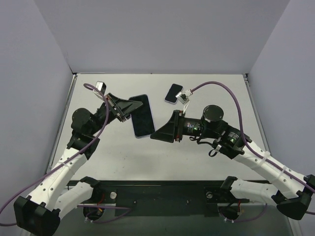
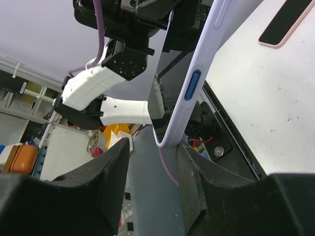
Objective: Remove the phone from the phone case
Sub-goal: Remove the phone case from the phone.
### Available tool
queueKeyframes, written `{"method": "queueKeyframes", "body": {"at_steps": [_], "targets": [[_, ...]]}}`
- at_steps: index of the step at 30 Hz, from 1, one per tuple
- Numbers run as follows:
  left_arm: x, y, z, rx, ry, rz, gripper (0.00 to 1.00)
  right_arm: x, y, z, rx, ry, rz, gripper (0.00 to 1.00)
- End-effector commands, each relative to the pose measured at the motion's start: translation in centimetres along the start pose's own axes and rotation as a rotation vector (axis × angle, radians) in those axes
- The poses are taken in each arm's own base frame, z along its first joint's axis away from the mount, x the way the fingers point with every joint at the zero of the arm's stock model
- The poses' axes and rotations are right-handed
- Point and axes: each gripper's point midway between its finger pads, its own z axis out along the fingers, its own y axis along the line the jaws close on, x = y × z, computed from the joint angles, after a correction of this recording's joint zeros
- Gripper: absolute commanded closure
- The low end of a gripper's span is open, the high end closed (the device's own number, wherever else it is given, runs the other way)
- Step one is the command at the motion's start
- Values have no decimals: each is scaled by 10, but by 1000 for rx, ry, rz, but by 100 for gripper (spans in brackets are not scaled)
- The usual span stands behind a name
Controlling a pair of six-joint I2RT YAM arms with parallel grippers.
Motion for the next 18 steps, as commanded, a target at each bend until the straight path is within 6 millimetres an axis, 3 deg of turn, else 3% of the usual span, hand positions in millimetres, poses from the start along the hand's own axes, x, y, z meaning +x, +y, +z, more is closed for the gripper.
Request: {"method": "queueKeyframes", "body": {"at_steps": [1,6,16,18], "targets": [[-1,-47,-7,138,-2,52,100,-7,17,0,-96,-4,-46,65],[2,-58,-10,186,34,21,100,-8,13,3,-118,18,-73,83],[10,-72,-17,222,62,12,100,-15,2,17,-124,31,-36,79],[10,-76,-18,235,68,10,100,-13,-1,18,-125,41,-45,83]]}}
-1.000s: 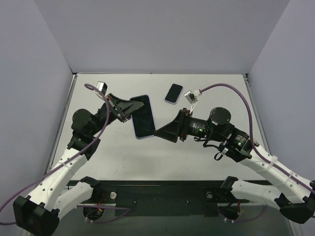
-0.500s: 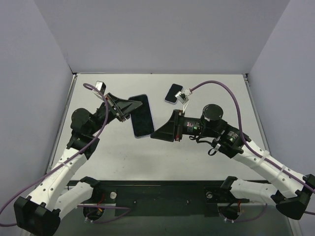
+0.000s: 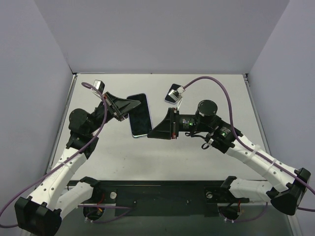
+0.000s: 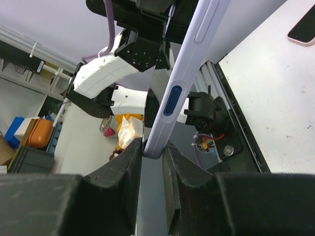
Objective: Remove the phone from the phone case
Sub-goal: Remove the phone case from the phone.
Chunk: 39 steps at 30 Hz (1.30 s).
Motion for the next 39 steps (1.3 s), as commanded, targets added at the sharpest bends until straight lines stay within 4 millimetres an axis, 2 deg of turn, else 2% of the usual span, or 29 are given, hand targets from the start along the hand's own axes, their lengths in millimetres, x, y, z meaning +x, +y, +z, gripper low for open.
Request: {"method": "queueKeyframes", "body": {"at_steps": [1,3,7,8,9,10,11,12,17,24,29,34,37,39], "targets": [[14,-64,-11,191,48,32,100,-12,-4,4,-13,-30,-63,89],[15,-70,-12,209,55,17,100,-6,-9,3,-9,-7,-129,100],[17,-81,-16,262,85,-115,100,28,-19,-5,-32,84,-393,100],[19,-84,-18,279,106,-133,100,27,-21,-5,-6,85,-431,100],[21,-90,-19,297,125,-155,100,44,-37,-5,47,169,-469,100],[24,-95,-21,310,140,-170,100,34,-33,-5,82,165,-523,100],[26,-101,-24,325,151,-188,100,40,-34,-4,105,225,-559,100],[26,-105,-25,333,153,-192,100,37,-41,-3,166,228,-588,100],[31,-115,-28,340,181,-198,100,20,-42,3,312,250,-729,100],[31,-106,-25,319,176,-219,100,-13,-54,4,466,205,-826,100],[34,-110,-20,339,195,-226,100,-33,-66,-6,622,149,-877,100],[35,-111,-18,349,195,-232,100,-52,-86,-21,804,62,-851,100],[33,-105,-16,343,168,-185,100,-46,-86,-26,811,-12,-709,100],[27,-96,-12,314,112,-118,100,-29,-78,-25,739,-13,-591,85]]}}
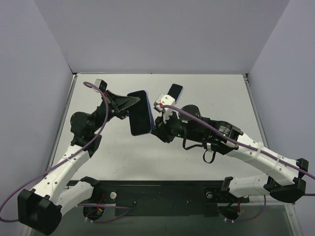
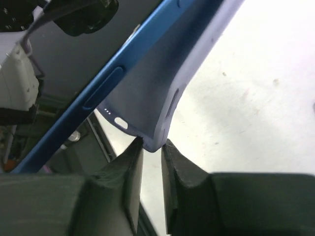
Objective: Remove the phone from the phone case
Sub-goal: Remove the phone case from the phone.
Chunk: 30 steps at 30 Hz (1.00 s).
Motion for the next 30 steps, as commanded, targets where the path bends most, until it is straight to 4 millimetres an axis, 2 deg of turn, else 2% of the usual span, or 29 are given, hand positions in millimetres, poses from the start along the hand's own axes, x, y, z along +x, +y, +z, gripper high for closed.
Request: {"method": "queueKeyframes", "body": {"at_steps": [1,2,3,4,5,8,9,10,11,12,13,14,16,20,23,30], "targets": [[29,-50,-2,94,64,46,100,18,-25,-8,146,-11,214,68],[26,-44,0,75,47,127,100,24,-18,-11,129,-11,301,60],[19,-33,1,22,13,136,100,33,-15,-17,114,-10,335,47],[14,-26,1,-1,-7,210,100,42,-12,-24,113,-15,419,43],[7,-15,1,-47,-41,221,100,47,-11,-27,114,-19,460,34],[-7,4,1,-82,-92,271,100,47,-6,-41,95,-84,653,28],[-11,10,2,-83,-103,271,100,41,6,-43,26,-94,695,27],[-13,11,3,-80,-106,273,100,33,16,-45,-44,-125,759,28],[-14,15,4,-77,-106,274,100,25,19,-45,-81,-152,795,33],[-16,17,5,-75,-107,274,100,13,30,-47,-169,-175,850,37],[-18,23,5,-85,-115,271,100,3,33,-50,-208,-206,865,46],[-21,24,4,-86,-130,279,100,-9,39,-54,-267,-232,890,49],[-22,28,2,-101,-137,279,100,-18,41,-58,-297,-260,903,51],[-21,32,-1,-105,-138,274,100,-30,35,-56,-334,-309,956,61],[-20,31,-2,-103,-135,268,100,-31,17,-46,-289,-321,999,62],[-17,28,-4,-95,-135,263,100,-39,14,-30,-319,-303,1007,67]]}}
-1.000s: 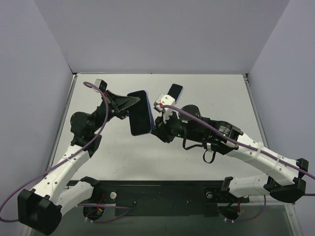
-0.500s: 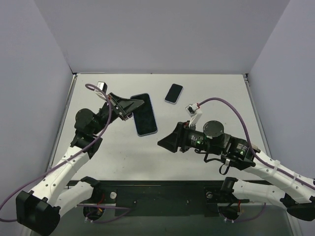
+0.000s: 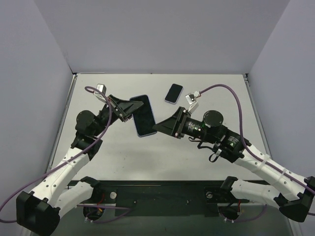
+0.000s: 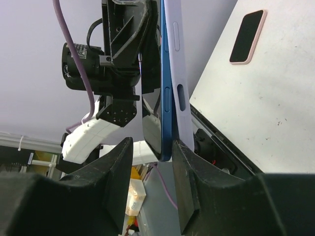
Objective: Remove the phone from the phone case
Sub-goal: Remove the phone case from the phone.
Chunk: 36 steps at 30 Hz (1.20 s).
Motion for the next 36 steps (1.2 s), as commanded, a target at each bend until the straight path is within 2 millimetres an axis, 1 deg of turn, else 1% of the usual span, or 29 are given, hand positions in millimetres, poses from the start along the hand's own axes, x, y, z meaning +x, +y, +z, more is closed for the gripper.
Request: {"method": "queueKeyframes", "body": {"at_steps": [1,7,11,15,16,17,18,19,20,21,22,23,24,26,28,30,31,32,33,34,35,36], "targets": [[-4,-39,-6,125,-30,32,100,-6,25,7,-101,5,12,67],[-2,-48,-8,142,-21,30,100,-1,23,20,-120,29,26,68],[3,-44,-8,128,7,20,100,-4,26,30,-140,30,23,73],[8,-38,-13,97,19,24,100,-8,38,42,-197,30,39,86],[9,-37,-14,91,20,26,100,-9,38,44,-201,31,45,90],[10,-37,-16,87,23,37,100,-9,39,47,-211,33,56,97],[10,-35,-16,82,24,54,100,-9,39,48,-211,35,70,100],[12,-36,-18,81,28,65,99,-9,39,48,-216,32,74,100],[12,-34,-19,77,28,84,83,-9,40,48,-218,30,87,100],[13,-35,-22,80,24,98,77,-11,42,47,-227,27,92,100],[13,-30,-23,68,19,108,59,-12,45,46,-238,27,111,100],[12,-31,-28,72,6,117,51,-12,49,44,-261,30,116,100],[13,-25,-31,63,1,126,40,-16,55,43,-288,22,137,100],[14,-20,-38,59,-12,156,31,-17,60,40,-317,33,162,100],[12,-14,-45,34,-35,182,27,-18,64,36,-330,37,172,100],[9,-4,-53,-11,-68,201,26,-19,65,31,-338,38,172,100],[8,-6,-57,-11,-80,216,24,-21,65,29,-339,29,172,100],[5,1,-59,-42,-94,231,24,-23,65,27,-338,23,173,100],[4,-3,-63,-41,-106,251,23,-25,63,26,-333,16,175,100],[1,4,-65,-78,-121,271,23,-27,64,23,-338,10,172,100],[0,2,-68,-82,-134,284,23,-30,63,22,-334,2,172,100],[-2,4,-70,-100,-147,296,23,-30,61,21,-329,0,176,100]]}}
